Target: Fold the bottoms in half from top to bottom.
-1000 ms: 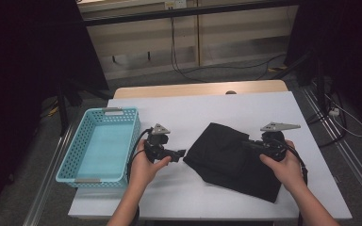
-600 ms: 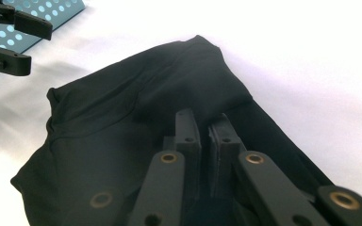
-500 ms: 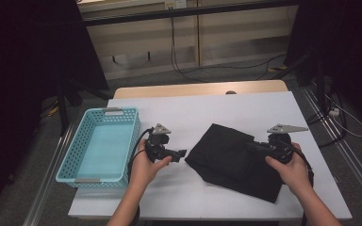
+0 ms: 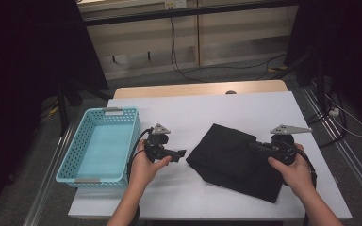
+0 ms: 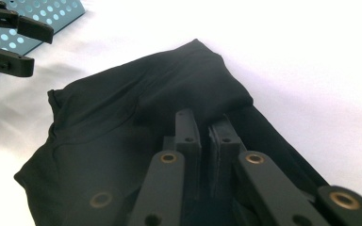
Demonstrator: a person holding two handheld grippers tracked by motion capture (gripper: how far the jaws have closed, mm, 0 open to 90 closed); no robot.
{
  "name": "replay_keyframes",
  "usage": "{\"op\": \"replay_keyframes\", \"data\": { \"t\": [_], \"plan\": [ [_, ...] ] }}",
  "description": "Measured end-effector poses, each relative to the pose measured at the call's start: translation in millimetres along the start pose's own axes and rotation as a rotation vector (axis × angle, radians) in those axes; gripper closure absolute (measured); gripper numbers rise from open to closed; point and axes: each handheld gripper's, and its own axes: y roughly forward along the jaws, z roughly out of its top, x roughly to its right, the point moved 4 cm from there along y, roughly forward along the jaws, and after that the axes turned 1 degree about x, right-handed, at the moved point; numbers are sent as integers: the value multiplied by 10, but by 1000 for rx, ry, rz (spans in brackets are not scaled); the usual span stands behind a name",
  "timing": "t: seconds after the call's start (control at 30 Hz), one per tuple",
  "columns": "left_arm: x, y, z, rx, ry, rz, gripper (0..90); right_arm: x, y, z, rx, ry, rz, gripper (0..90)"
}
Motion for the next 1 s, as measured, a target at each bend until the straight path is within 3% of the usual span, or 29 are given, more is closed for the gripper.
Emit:
{"op": "replay_keyframes", "data": {
  "t": [0.63, 0.83, 1.0],
  "plan": [
    [33, -8, -4, -4, -2, -8, 109, 36, -166, -81, -26, -8, -28, 852],
    [63, 0, 0, -9, 8, -13, 108, 67, -223, -128, -15, 10, -29, 851],
    [73, 21, -7, -13, 8, -12, 108, 62, -217, -118, -13, -4, -42, 851]
  ]
}}
